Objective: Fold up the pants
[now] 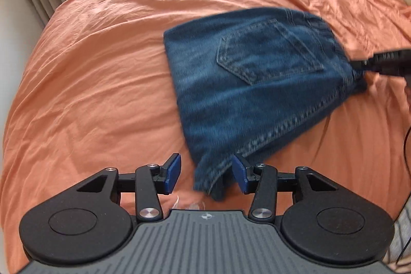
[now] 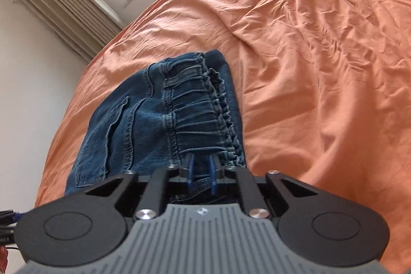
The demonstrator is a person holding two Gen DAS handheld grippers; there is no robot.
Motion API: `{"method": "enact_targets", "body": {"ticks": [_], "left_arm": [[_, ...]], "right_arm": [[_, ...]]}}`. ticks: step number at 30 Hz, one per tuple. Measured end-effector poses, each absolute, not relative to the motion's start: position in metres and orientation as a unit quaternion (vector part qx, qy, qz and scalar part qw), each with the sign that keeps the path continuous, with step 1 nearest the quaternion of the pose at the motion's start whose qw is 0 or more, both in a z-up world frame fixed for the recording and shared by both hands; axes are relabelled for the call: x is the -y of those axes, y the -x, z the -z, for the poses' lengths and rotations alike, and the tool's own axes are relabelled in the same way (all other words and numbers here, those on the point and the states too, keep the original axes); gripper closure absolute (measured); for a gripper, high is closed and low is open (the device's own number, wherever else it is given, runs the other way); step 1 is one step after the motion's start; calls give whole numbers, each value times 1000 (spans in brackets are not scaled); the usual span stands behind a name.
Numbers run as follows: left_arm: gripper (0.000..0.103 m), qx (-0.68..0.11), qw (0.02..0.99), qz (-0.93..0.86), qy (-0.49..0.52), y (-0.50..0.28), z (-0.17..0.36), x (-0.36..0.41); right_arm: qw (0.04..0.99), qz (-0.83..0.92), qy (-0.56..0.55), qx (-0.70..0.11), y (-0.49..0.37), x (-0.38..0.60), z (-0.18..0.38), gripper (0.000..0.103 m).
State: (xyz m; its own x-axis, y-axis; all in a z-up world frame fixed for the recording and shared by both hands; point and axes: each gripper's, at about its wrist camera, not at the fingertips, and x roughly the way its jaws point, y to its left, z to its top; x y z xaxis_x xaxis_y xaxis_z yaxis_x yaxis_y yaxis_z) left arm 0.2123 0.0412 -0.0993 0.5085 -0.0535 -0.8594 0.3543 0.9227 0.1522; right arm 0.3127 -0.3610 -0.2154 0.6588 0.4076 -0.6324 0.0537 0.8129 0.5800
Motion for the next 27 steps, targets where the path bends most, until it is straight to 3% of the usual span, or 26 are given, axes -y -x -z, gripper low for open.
{"method": "enact_targets", "body": {"ticks": [5, 9, 16, 22, 27], "left_arm": [[50, -491, 829, 109, -246, -206, 134, -16], [79, -479, 828, 82, -281, -210, 136, -7], [84, -490, 798, 88, -341, -202, 141, 3], [86, -590, 769, 65, -238, -243, 179, -17], [85, -610, 764, 60, -200, -250, 172, -25]], "right_arm": [[863, -111, -291, -397, -311, 363, 216, 103], [863, -115, -292, -396, -310, 364, 215, 102], [863, -117, -292, -396, -308, 363, 216, 102], [867, -123, -277, -396, -307, 358, 219, 102], [868, -126, -277, -394, -307, 358, 222, 102]]}}
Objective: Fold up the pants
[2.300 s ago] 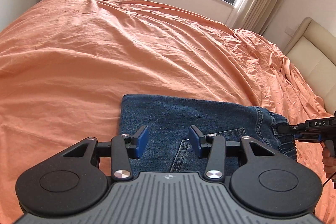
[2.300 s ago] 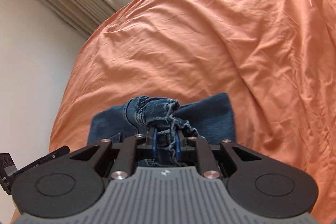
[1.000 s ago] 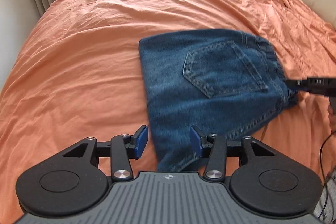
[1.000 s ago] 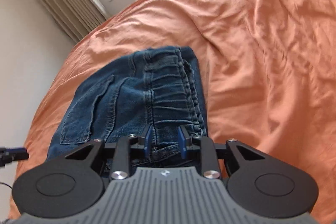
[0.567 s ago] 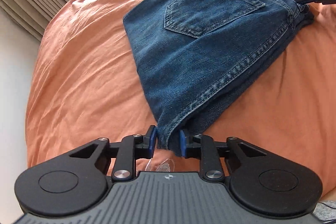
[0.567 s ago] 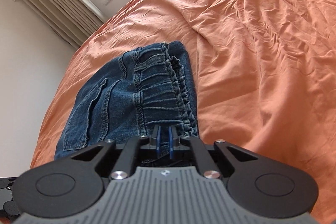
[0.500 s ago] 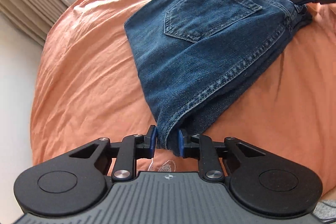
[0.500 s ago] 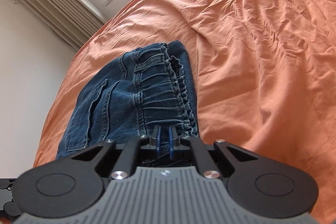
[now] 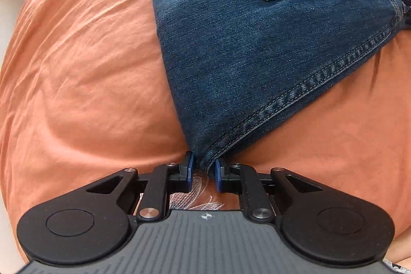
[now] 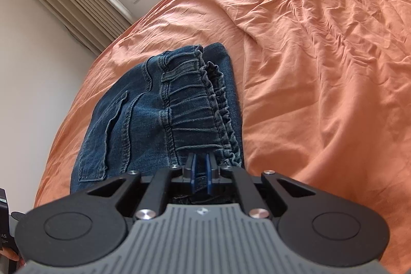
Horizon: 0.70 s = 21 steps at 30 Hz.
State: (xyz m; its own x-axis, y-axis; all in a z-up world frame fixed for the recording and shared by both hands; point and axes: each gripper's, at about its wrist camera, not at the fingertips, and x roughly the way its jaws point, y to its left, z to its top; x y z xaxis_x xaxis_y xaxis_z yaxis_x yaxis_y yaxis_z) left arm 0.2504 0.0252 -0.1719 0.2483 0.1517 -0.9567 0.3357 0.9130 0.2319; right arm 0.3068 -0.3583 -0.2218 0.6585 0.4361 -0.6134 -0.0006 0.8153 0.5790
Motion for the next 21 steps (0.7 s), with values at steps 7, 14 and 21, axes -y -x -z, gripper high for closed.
{"method": "enact_targets", "body": {"ticks": [7, 14, 21], "left_arm": [[77, -616, 766, 73, -170, -230, 140, -35], [47, -548, 829, 91, -56, -223, 91, -43], [42, -450, 879, 61, 147, -253, 99, -79]], "right_arm": [[860, -133, -319, -375, -298, 373, 212, 84], [856, -137, -349, -355, -278, 393, 197, 37], [824, -151, -398, -374, -289, 402, 213, 37]]}}
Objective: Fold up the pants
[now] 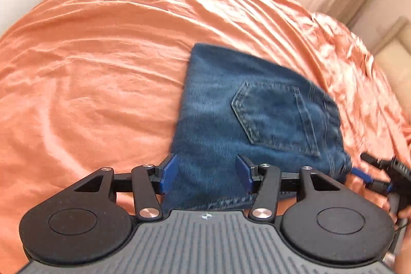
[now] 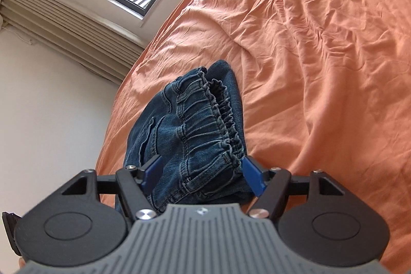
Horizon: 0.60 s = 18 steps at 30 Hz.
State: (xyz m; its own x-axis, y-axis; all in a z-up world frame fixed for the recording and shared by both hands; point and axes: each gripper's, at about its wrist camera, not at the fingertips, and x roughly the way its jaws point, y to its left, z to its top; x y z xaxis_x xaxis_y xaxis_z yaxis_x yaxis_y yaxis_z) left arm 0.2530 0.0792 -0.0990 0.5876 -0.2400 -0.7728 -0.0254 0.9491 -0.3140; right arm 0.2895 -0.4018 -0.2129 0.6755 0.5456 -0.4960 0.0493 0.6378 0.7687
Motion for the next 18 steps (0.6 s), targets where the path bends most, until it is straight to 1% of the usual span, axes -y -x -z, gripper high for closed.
{"method": "enact_targets", "body": {"ticks": [3, 7, 11, 12, 16, 18], "left_arm": [[42, -430, 876, 50, 212, -267, 118, -93], [43, -443, 846, 51, 294, -292, 148, -111], [44, -451, 833, 64, 313, -316, 170, -119], [44, -455, 828, 72, 320, -322, 175, -121], [44, -464, 804, 119, 353, -347, 192, -127], [49, -467, 796, 137, 359, -357, 197, -127]], "right_arm": [[821, -159, -394, -382, -307, 403, 217, 37], [823, -166, -371, -396, -331, 399, 225, 37], [812, -171, -381, -408, -349, 399, 238, 38], [806, -175, -385, -414, -357, 400, 242, 41], [785, -207, -397, -427, -386, 404, 253, 44], [776, -218, -404, -432, -396, 405, 258, 46]]}}
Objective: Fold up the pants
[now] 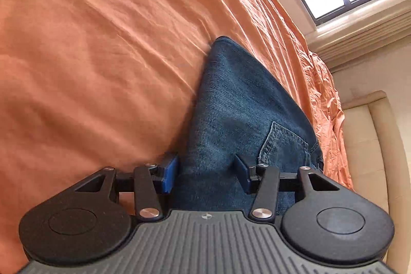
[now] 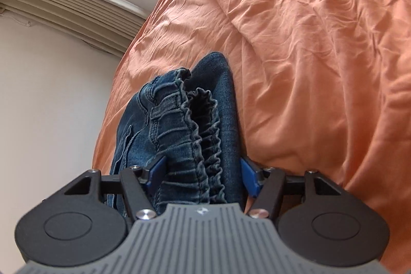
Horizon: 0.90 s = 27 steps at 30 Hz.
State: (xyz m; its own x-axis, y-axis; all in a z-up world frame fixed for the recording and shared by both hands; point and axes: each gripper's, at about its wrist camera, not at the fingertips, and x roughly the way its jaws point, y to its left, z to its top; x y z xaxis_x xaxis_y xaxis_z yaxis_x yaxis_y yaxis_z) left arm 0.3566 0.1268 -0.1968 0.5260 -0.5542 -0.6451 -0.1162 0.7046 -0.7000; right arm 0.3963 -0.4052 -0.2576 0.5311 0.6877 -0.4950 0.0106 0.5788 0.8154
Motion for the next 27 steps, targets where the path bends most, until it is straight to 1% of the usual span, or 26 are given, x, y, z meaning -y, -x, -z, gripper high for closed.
{"method": "enact_targets", "body": {"ticks": [1, 2, 3, 4, 5, 7, 8, 9, 10, 11, 13, 16, 22, 27], "left_arm": [[51, -469, 793, 144, 361, -362, 199, -126], [59, -470, 792, 146, 361, -366, 201, -126], [66, -472, 792, 145, 359, -369, 203, -126], [70, -473, 791, 148, 359, -371, 203, -125], [76, -475, 788, 153, 360, -372, 204, -124], [81, -476, 792, 156, 349, -372, 202, -122], [86, -475, 795, 158, 342, -373, 199, -121], [90, -474, 798, 157, 336, -372, 197, -119], [92, -473, 803, 157, 327, -371, 193, -118], [94, -471, 808, 155, 319, -369, 189, -116], [96, -465, 820, 146, 301, -367, 178, -111], [97, -458, 832, 141, 279, -362, 160, -105], [97, -445, 849, 147, 242, -352, 121, -109], [97, -433, 863, 135, 223, -342, 81, -146]], "right_arm": [[771, -224, -409, -434, -401, 406, 260, 46], [767, -228, -411, -436, -405, 406, 262, 47], [765, -232, -411, -438, -408, 406, 263, 51], [764, -236, -410, -439, -411, 407, 263, 55], [763, -239, -409, -440, -412, 407, 263, 58], [762, -242, -411, -439, -414, 407, 262, 67], [762, -242, -409, -440, -413, 407, 261, 69], [764, -243, -404, -440, -413, 407, 257, 74], [769, -243, -396, -440, -413, 405, 252, 78], [774, -241, -386, -441, -413, 403, 246, 80], [786, -237, -363, -441, -414, 397, 231, 84], [801, -236, -339, -433, -413, 389, 207, 86], [823, -242, -301, -417, -409, 362, 152, 88], [829, -266, -292, -396, -404, 322, 117, 88]]}}
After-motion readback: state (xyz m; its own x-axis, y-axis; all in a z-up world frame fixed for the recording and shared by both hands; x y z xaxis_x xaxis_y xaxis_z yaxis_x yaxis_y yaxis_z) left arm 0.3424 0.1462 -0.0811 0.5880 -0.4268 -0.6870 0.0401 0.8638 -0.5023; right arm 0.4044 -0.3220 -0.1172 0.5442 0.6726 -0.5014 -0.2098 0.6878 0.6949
